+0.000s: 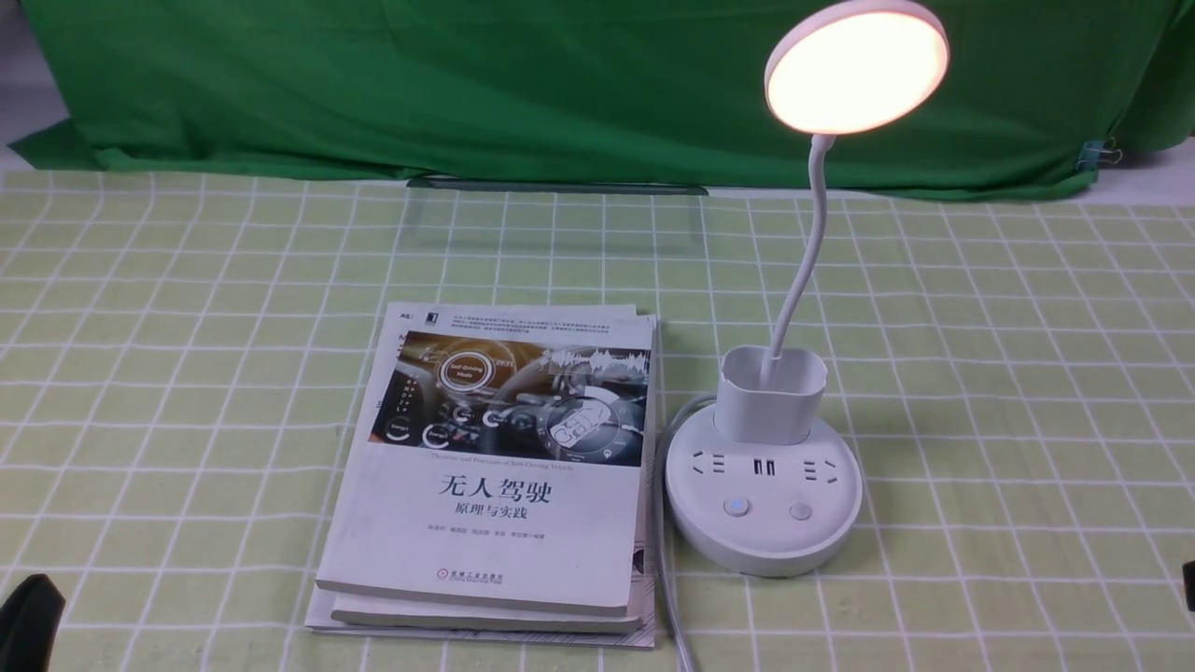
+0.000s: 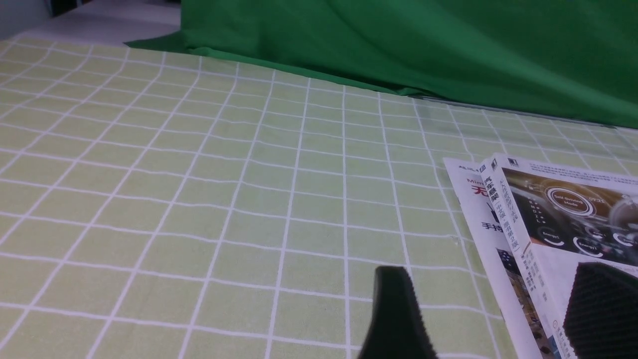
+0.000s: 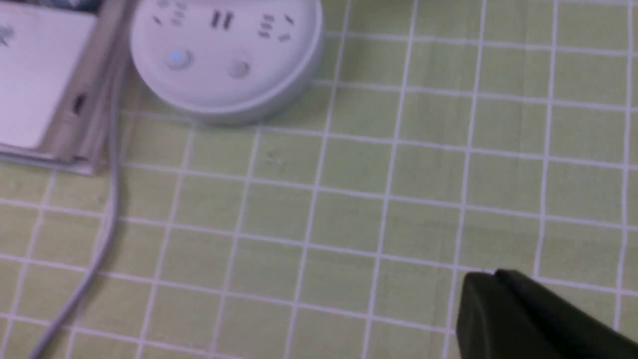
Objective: Turn off the desk lamp on the green coffee tablecloth by hand.
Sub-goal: 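Press the power button on the lamp base to turn the lamp off with the right gripper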
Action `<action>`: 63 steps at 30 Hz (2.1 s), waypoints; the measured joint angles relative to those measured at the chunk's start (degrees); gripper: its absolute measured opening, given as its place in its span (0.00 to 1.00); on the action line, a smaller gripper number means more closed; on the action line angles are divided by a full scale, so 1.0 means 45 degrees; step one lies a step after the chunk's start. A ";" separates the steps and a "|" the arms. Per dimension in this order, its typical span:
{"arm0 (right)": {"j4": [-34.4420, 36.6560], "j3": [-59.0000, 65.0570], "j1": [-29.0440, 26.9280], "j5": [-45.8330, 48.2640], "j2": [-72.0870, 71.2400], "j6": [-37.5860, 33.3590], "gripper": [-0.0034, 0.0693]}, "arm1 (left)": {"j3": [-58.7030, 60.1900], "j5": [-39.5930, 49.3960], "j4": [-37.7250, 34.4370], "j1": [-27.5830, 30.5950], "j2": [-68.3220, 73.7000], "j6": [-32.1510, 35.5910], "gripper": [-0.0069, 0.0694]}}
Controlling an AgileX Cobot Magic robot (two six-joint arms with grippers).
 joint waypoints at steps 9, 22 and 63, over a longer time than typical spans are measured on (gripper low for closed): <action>-0.0107 -0.1574 0.0115 0.0132 0.4197 -0.0619 0.12 | 0.0000 0.0000 0.0000 0.0000 0.0000 0.0000 0.63; -0.0132 -0.2664 0.1557 -0.0684 0.6596 -0.0663 0.12 | 0.0000 0.0000 0.0000 0.0000 0.0000 0.0000 0.63; 0.0397 -0.7328 0.3488 -0.0906 1.3362 -0.0860 0.11 | 0.0000 0.0000 0.0000 0.0000 0.0000 0.0000 0.63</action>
